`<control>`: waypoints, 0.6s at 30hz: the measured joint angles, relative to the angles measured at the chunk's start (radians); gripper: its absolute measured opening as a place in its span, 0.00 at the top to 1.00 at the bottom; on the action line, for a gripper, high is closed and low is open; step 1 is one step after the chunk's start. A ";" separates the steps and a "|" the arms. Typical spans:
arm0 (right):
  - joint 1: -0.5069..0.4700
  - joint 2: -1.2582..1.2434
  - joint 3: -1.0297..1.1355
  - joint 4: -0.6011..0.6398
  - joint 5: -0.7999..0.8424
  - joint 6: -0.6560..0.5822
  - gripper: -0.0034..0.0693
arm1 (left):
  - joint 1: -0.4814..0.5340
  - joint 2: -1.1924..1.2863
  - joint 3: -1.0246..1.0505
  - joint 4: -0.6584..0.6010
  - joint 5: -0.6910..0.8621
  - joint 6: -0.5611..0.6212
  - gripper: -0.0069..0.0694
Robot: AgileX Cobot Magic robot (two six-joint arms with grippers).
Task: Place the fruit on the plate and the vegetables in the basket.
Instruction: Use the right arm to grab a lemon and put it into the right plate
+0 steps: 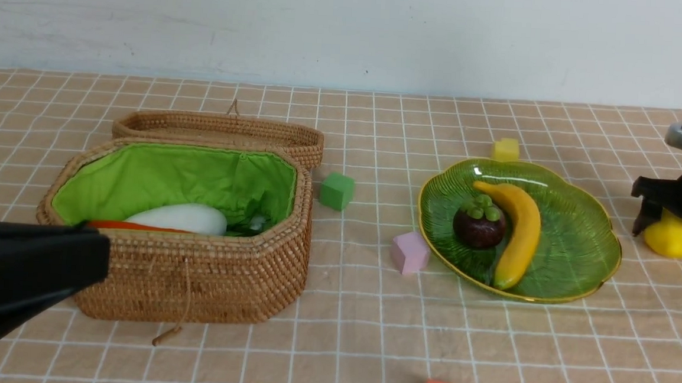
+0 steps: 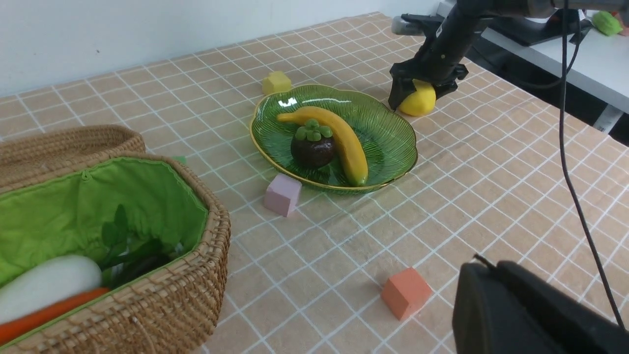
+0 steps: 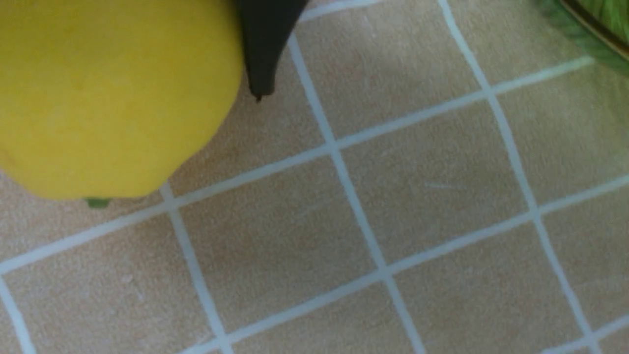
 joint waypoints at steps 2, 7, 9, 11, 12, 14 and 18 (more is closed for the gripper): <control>0.000 -0.013 0.000 0.000 0.033 -0.015 0.14 | 0.000 0.000 0.000 0.001 0.002 0.000 0.90; 0.023 -0.142 0.000 0.099 0.172 -0.032 0.14 | 0.000 0.000 0.000 0.005 0.026 -0.002 0.90; 0.044 -0.180 0.005 0.126 0.203 -0.037 0.14 | 0.000 0.000 0.000 0.005 0.027 -0.002 0.90; 0.099 -0.221 0.031 0.149 0.232 -0.051 0.14 | 0.000 0.000 0.000 0.005 0.027 -0.002 0.90; 0.132 -0.225 0.049 0.156 0.235 -0.055 0.14 | 0.000 0.000 0.000 0.005 0.030 -0.002 0.90; 0.163 -0.222 0.066 0.158 0.232 -0.057 0.14 | 0.000 0.000 0.000 0.005 0.031 -0.002 0.90; 0.235 -0.181 0.100 0.156 0.201 -0.058 0.14 | 0.000 0.000 0.000 0.013 0.050 -0.001 0.90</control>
